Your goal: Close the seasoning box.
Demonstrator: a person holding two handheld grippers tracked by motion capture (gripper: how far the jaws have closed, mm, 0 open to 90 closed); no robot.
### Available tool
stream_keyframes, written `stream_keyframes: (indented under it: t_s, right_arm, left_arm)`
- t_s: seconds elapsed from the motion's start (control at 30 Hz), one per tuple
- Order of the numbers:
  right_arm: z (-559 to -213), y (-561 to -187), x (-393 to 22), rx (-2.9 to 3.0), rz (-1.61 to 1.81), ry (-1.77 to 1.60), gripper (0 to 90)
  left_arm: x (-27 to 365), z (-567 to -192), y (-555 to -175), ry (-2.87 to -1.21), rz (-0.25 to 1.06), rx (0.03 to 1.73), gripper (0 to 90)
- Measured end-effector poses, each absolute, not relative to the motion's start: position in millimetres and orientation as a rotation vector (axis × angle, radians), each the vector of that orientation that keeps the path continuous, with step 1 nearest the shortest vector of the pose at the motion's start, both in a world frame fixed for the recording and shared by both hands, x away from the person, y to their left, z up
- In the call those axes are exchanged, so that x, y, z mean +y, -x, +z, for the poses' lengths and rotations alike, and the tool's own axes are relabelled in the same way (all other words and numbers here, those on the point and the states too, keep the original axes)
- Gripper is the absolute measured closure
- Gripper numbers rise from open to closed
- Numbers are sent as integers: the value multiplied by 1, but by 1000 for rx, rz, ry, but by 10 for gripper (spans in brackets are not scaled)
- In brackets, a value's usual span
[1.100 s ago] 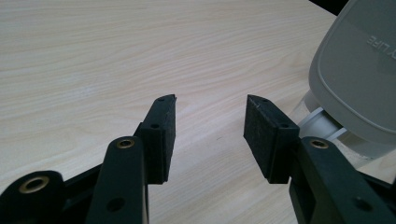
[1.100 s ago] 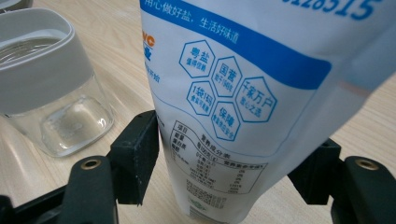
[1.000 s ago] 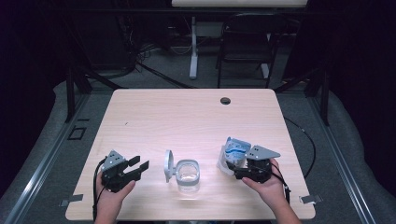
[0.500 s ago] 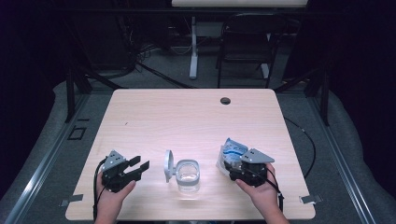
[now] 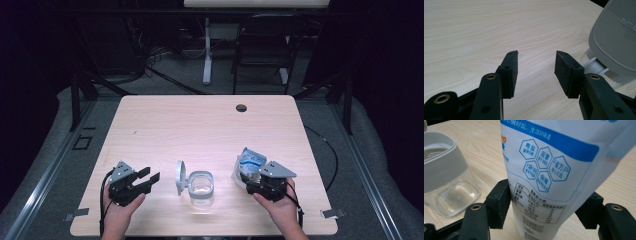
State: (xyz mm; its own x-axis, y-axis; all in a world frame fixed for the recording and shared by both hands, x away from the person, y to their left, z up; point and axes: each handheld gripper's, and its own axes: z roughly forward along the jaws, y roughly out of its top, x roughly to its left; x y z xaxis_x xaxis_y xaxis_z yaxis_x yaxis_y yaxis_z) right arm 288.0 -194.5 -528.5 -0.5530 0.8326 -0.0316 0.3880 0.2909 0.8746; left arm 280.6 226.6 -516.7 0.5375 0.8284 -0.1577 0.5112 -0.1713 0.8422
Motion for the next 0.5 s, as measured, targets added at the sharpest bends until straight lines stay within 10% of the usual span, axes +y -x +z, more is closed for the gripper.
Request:
stream_keyframes:
  t_s: [0.5]
  right_arm:
    - [-546,-294,-194,2103,1203,-1067,330]
  left_arm:
    - [228,-517,-281,-1839,421,1105,536]
